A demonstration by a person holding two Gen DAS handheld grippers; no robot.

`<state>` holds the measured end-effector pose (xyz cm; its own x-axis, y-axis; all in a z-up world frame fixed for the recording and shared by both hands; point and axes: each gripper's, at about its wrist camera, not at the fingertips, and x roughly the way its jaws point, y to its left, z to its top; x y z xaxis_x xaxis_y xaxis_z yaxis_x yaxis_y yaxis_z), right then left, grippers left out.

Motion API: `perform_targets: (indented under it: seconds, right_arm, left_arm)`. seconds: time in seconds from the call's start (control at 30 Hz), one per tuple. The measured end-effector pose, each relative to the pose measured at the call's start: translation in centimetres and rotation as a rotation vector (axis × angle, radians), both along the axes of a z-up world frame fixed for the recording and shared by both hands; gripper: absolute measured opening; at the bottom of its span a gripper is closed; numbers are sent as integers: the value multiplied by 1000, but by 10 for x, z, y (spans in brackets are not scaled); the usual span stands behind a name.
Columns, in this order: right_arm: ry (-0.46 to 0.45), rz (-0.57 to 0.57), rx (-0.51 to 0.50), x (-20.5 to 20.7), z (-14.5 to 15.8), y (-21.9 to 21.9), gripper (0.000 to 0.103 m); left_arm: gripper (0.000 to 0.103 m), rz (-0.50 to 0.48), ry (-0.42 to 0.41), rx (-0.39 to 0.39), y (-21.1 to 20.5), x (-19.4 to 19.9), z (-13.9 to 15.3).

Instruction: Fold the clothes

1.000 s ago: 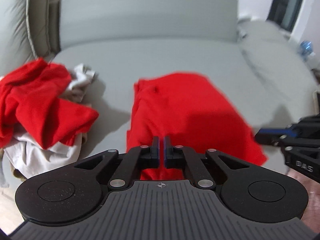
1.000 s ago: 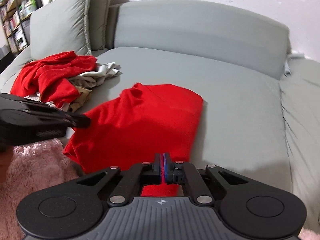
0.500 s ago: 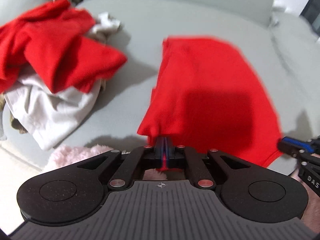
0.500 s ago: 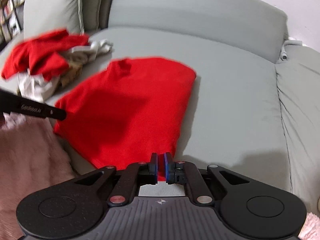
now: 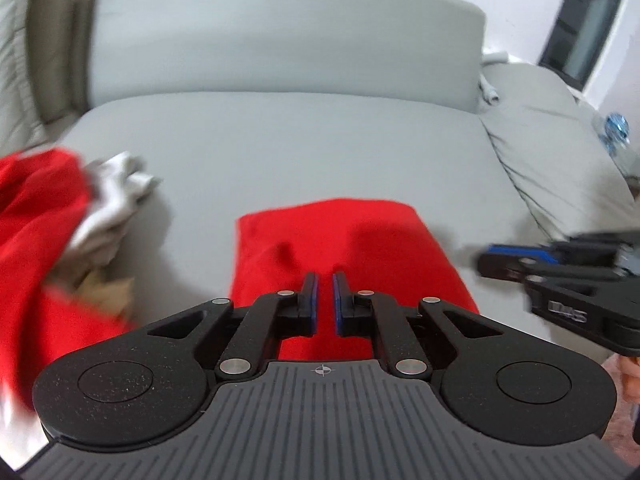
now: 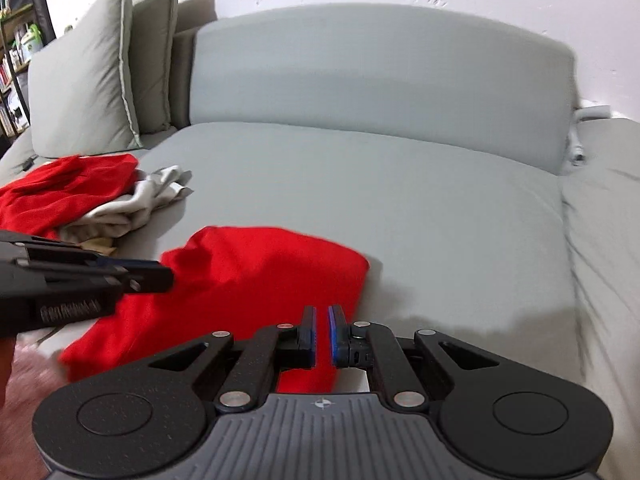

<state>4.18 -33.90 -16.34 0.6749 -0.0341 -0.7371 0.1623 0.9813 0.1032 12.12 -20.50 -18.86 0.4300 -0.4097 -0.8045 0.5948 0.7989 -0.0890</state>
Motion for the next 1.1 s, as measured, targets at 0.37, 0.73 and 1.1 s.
perform_targets:
  seconds: [0.37,0.73,1.1]
  right_arm:
    - [31,20,-20,36,-53,-21,0]
    - [-13,-1,161,43,-31,-41,3]
    - [60,-97,110,104,-60,-42,6]
  left_arm:
    - [8,384,76,3,58,45,-47]
    - [12,78,27,-145,10,46,-10]
    - [7,272,60,-39,-6,112,-57]
